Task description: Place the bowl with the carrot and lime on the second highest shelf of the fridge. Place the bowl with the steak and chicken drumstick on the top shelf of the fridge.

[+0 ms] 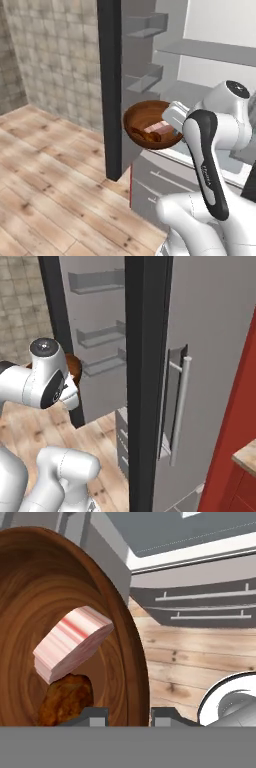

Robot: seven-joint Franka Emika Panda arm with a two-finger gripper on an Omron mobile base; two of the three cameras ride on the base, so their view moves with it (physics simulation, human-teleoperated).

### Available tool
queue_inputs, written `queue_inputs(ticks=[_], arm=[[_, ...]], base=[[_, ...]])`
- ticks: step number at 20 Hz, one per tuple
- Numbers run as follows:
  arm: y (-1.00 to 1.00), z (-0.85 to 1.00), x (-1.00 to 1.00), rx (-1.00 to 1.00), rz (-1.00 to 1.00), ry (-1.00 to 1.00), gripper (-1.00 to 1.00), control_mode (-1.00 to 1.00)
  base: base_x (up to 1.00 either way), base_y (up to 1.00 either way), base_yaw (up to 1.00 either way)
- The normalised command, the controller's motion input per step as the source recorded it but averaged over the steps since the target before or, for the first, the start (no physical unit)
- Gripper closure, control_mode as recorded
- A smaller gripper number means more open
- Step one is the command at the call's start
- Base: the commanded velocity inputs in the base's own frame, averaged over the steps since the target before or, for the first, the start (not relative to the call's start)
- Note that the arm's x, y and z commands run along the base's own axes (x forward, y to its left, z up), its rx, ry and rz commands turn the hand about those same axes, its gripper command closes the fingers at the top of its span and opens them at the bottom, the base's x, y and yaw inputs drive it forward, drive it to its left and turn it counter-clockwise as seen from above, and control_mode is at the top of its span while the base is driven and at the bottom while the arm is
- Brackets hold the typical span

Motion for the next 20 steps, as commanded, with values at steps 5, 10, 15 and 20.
queue_inputs(ticks=[5, 10, 15, 20], arm=[[0.0, 0.0, 0.0, 0.0, 0.0, 0.0, 1.0, 1.0], [0.0, 0.0, 0.0, 0.0, 0.0, 0.0, 1.0, 1.0], [0.0, 0.0, 0.0, 0.0, 0.0, 0.0, 1.0, 1.0], [0.0, 0.0, 0.0, 0.0, 0.0, 0.0, 1.0, 1.0]], base=[[0.59, 0.13, -0.59], [0.64, 0.26, -0.57], [0.19, 0.04, -0.64], [0.41, 0.2, -0.6]])
